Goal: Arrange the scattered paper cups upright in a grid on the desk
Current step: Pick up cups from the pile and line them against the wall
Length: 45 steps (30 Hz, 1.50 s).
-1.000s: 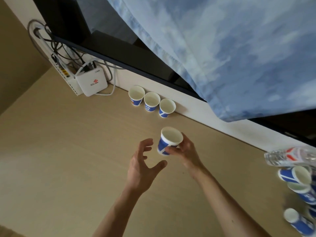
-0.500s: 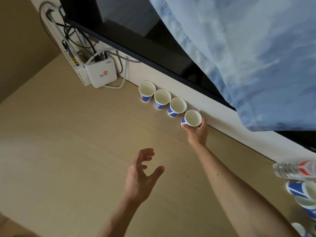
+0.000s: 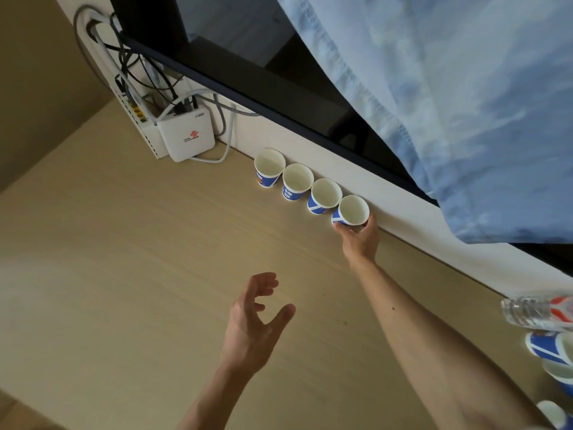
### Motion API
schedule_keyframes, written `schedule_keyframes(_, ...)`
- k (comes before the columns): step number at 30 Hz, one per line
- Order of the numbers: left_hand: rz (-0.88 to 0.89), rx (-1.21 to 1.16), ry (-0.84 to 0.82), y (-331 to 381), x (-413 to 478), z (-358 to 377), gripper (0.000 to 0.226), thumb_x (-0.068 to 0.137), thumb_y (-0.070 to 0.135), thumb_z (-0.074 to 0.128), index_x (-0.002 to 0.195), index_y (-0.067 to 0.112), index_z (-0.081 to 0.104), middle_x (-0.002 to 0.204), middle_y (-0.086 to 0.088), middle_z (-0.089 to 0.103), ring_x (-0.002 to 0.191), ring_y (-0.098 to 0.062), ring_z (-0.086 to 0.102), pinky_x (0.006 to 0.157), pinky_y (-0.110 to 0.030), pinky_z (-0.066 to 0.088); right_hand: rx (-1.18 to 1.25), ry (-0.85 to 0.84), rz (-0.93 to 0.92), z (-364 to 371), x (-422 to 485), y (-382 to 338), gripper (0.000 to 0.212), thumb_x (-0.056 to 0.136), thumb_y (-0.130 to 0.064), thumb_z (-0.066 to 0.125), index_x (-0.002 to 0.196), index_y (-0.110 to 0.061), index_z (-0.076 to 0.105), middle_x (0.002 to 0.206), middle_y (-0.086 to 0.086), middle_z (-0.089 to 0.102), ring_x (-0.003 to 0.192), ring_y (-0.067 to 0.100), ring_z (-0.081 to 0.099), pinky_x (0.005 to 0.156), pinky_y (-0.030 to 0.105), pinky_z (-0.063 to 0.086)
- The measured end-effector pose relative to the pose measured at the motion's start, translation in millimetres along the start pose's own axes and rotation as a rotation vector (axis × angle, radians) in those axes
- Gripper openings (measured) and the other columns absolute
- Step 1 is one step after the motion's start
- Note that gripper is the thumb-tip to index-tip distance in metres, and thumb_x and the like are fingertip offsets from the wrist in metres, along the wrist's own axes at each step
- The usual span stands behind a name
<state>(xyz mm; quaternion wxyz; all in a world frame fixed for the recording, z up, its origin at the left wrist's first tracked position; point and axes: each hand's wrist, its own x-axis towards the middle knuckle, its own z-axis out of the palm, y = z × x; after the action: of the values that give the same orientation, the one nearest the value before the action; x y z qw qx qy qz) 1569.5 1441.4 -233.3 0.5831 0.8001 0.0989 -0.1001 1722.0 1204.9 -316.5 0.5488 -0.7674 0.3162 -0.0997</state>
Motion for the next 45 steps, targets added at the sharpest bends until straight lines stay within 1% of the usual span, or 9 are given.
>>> schedule_keyframes(6, -0.003, 0.016, -0.013, 3, -7, 1, 0.051, 0.078, 0.025, 0.083, 0.119, 0.037, 0.055, 0.114, 0.028, 0.063, 0.108, -0.001, 0.06, 0.082, -0.029, 0.052, -0.026, -0.004, 0.026, -13, -7, 7, 0.07, 0.071, -0.004, 0.085, 0.131, -0.012, 0.05, 0.117, 0.006, 0.067, 0.108, 0.019, 0.066, 0.084, 0.027, 0.052)
schedule_keyframes(9, 0.011, 0.021, -0.028, 9, -15, 6, 0.05, 0.079, 0.025, 0.083, 0.119, 0.036, 0.055, 0.114, 0.029, 0.063, 0.108, -0.001, 0.06, 0.083, -0.028, 0.051, -0.031, 0.019, 0.057, -31, -30, 13, 0.078, 0.074, -0.003, 0.084, 0.141, -0.005, 0.043, 0.131, 0.01, 0.054, 0.117, 0.022, 0.057, 0.083, 0.022, 0.043)
schedule_keyframes(16, 0.064, 0.091, -0.162, 25, -48, 34, 0.046, 0.082, 0.027, 0.081, 0.119, 0.032, 0.055, 0.116, 0.02, 0.063, 0.106, 0.002, 0.058, 0.084, -0.027, 0.052, 0.007, 0.044, 0.082, -99, -121, 50, 0.072, 0.079, 0.003, 0.078, 0.142, 0.001, 0.043, 0.135, 0.02, 0.056, 0.116, 0.023, 0.059, 0.067, -0.001, 0.044)
schedule_keyframes(21, 0.12, 0.141, -0.299, 46, -91, 73, 0.043, 0.084, 0.026, 0.079, 0.12, 0.028, 0.055, 0.115, 0.017, 0.063, 0.105, 0.003, 0.058, 0.086, -0.03, 0.053, 0.028, 0.096, 0.094, -174, -175, 79, 0.071, 0.083, -0.01, 0.08, 0.144, -0.009, 0.045, 0.135, 0.011, 0.059, 0.116, 0.019, 0.061, 0.081, 0.017, 0.051)
schedule_keyframes(26, 0.177, 0.17, -0.389, 63, -136, 114, 0.039, 0.084, 0.022, 0.078, 0.115, 0.029, 0.057, 0.112, 0.016, 0.064, 0.102, 0.001, 0.06, 0.085, -0.032, 0.054, 0.207, 0.179, 0.141, -246, -189, 91, 0.065, 0.083, 0.003, 0.074, 0.14, -0.007, 0.046, 0.126, 0.013, 0.058, 0.118, 0.027, 0.061, 0.077, 0.015, 0.053)
schedule_keyframes(30, 0.229, 0.221, -0.454, 70, -167, 145, 0.037, 0.085, 0.023, 0.077, 0.114, 0.032, 0.057, 0.111, 0.017, 0.065, 0.103, 0.001, 0.061, 0.085, -0.033, 0.055, 0.17, 0.264, 0.124, -305, -184, 106, 0.065, 0.082, 0.001, 0.074, 0.14, -0.01, 0.047, 0.126, 0.011, 0.058, 0.116, 0.024, 0.061, 0.087, 0.034, 0.056)
schedule_keyframes(33, 0.259, 0.255, -0.489, 71, -188, 167, 0.037, 0.084, 0.023, 0.079, 0.112, 0.033, 0.057, 0.11, 0.018, 0.066, 0.101, 0.001, 0.062, 0.084, -0.034, 0.056, 0.0, 0.32, 0.111, -353, -176, 125, 0.065, 0.082, -0.005, 0.075, 0.14, -0.01, 0.047, 0.134, 0.013, 0.053, 0.123, 0.027, 0.056, 0.101, 0.045, 0.049)
schedule_keyframes(38, 0.275, 0.279, -0.516, 70, -213, 192, 0.035, 0.084, 0.023, 0.078, 0.11, 0.036, 0.057, 0.111, 0.019, 0.065, 0.102, 0.0, 0.062, 0.084, -0.032, 0.055, -0.558, 0.349, 0.134, -436, -161, 155, 0.073, 0.075, -0.012, 0.078, 0.141, -0.008, 0.047, 0.145, 0.016, 0.045, 0.139, 0.033, 0.038, 0.111, 0.043, 0.036)
schedule_keyframes(45, 0.286, 0.327, -0.522, 72, -228, 206, 0.034, 0.085, 0.025, 0.078, 0.112, 0.031, 0.059, 0.111, 0.017, 0.065, 0.1, 0.004, 0.061, 0.082, -0.025, 0.053, -1.196, 0.095, 0.062, -495, -162, 209, 0.084, 0.081, -0.016, 0.072, 0.153, -0.015, 0.029, 0.16, 0.012, 0.029, 0.15, 0.033, 0.021, 0.12, 0.05, 0.025)
